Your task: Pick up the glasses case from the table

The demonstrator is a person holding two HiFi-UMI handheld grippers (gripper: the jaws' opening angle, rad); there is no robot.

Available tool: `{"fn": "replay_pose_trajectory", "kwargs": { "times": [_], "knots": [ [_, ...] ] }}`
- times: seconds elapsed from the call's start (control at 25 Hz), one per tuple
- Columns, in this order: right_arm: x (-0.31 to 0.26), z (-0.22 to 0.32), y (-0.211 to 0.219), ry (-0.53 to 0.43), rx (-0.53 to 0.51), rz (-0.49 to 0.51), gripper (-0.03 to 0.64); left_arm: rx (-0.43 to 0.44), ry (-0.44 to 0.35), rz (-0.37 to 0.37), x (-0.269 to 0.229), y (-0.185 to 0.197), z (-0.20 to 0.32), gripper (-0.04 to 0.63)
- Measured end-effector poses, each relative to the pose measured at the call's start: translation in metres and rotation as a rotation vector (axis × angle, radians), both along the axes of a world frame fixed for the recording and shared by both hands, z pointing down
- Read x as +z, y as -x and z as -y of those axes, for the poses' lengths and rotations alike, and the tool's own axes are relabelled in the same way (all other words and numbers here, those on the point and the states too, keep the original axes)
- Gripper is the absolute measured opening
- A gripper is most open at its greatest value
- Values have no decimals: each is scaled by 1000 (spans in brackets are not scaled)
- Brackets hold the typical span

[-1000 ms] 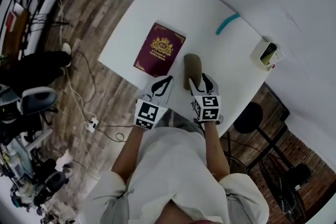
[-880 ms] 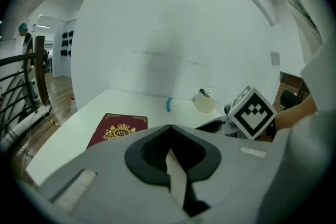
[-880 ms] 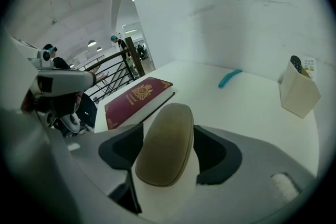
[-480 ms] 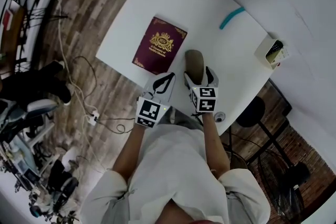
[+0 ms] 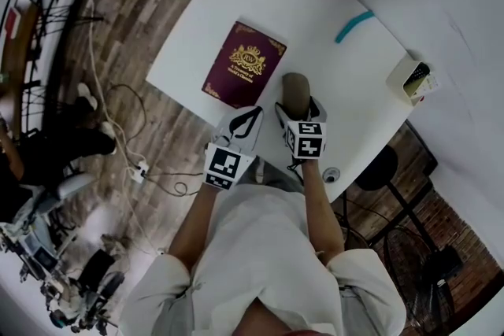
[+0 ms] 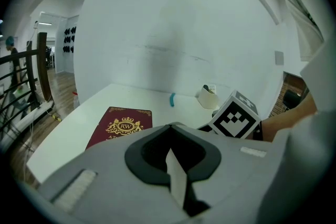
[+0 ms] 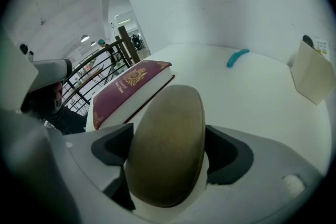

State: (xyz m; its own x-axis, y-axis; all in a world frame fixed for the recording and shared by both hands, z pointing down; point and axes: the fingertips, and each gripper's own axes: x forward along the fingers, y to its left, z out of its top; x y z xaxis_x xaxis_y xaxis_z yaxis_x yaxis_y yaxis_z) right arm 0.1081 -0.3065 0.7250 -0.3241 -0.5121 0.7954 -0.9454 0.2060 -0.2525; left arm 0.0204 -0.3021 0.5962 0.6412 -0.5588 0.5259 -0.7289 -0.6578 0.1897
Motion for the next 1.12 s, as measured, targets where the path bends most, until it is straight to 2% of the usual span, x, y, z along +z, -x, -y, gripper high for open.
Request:
{"fn": "replay_pose_trajectory", "kwargs": {
  "times": [0.6,1.12],
  "knots": [
    [-6,-1,-4,-14,59,45,405,-5,-14,0,-7,9,-7,18],
    [-71,-1,-4,-191,63,67,405,4,-81,-21,-31,19,-8,18]
  ]
}}
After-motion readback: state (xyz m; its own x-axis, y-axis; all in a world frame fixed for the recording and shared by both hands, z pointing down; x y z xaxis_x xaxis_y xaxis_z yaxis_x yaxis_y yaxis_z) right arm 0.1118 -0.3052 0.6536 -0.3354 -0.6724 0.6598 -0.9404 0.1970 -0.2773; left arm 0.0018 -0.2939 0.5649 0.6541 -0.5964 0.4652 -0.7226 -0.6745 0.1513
